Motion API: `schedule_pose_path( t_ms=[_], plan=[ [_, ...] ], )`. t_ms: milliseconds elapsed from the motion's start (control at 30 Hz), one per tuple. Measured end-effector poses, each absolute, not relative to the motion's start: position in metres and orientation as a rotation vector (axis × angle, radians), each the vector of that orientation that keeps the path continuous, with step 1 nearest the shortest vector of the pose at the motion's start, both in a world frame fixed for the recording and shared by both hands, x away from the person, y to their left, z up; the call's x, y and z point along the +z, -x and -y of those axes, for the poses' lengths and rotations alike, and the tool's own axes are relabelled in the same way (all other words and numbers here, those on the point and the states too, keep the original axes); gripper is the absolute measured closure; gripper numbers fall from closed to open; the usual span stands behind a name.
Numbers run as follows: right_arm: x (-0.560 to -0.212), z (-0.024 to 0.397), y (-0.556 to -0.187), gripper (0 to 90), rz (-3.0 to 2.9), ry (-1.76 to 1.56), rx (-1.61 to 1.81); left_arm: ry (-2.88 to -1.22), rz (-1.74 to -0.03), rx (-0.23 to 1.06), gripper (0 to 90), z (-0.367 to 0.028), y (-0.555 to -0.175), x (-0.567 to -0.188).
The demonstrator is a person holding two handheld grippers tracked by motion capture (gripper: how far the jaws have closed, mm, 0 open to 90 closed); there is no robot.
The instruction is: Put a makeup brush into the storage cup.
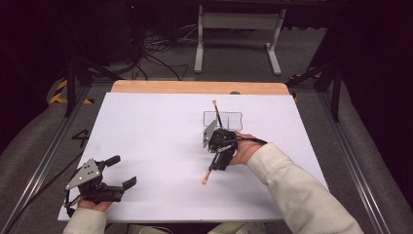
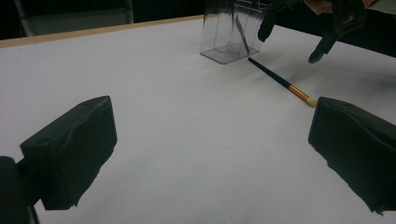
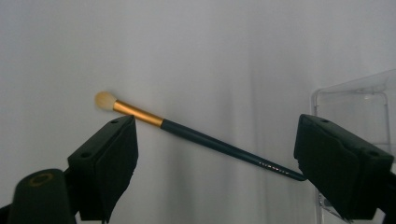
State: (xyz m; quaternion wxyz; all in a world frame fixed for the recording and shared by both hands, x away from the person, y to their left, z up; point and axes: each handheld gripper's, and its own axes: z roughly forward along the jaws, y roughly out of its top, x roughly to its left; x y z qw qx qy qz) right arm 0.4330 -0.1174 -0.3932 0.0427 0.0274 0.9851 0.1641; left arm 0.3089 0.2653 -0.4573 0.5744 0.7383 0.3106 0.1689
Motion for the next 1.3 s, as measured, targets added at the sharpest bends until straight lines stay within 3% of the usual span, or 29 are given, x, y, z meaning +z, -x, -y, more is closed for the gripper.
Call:
schedule_pose_path(
  t_ms=[833,1300],
  plan=[
    [-0.419,0.108,-0.439,15.3,-3.089,-0.002,0.395,-1.728,-0.761,0.403,1.9,-0.275,-0.299,-0.459],
    [-0.428,0.103,-0.439,22.3,-3.133,0.023,0.307,-1.726,-0.764,0.401,1.9,-0.276,-0.298,-0.459]
  ],
)
